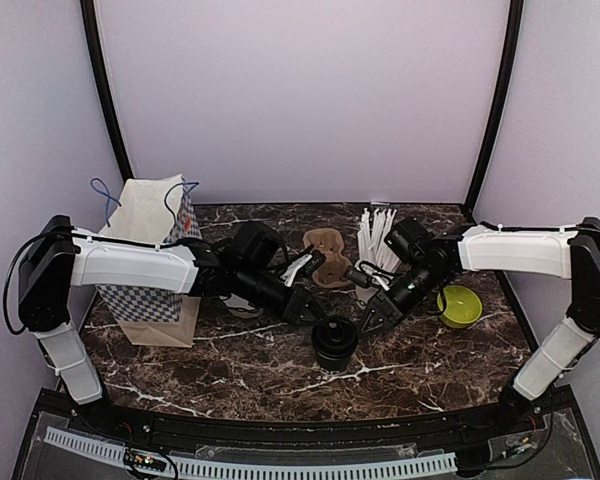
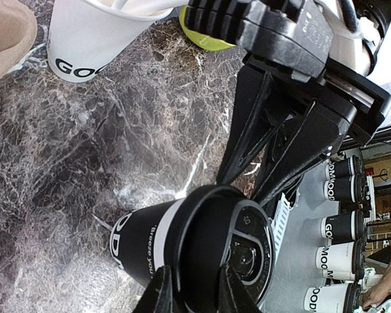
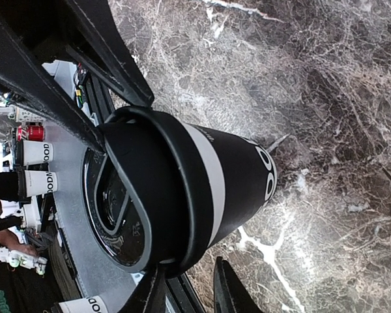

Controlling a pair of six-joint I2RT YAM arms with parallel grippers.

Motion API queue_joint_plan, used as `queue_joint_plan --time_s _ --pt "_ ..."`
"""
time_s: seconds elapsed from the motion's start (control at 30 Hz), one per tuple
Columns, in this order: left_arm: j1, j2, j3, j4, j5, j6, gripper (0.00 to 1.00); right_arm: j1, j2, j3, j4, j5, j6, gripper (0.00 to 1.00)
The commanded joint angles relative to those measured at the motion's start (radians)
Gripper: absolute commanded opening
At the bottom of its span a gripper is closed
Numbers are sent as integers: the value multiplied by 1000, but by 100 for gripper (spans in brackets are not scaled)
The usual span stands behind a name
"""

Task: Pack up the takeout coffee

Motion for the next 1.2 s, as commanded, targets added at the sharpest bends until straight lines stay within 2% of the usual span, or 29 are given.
queue_joint_plan --time_s 0.0,0.2,0.4,0.7,0.9,1.17 --pt "-27 123 -96 -266 -99 -10 23 59 84 11 37 188 -9 23" --pt "-47 -24 -26 -180 -85 62 36 59 13 23 35 81 -49 20" --pt "-47 -147 6 -81 -86 12 48 59 -47 4 47 32 -46 23" --pt "-47 -236 -106 -172 -163 -108 54 59 -23 15 42 17 -49 25" --pt "-46 -253 -194 -121 -119 -178 55 59 -4 29 36 5 -52 27" --pt "-46 -219 -202 -44 -78 -188 54 59 2 38 30 4 -55 29"
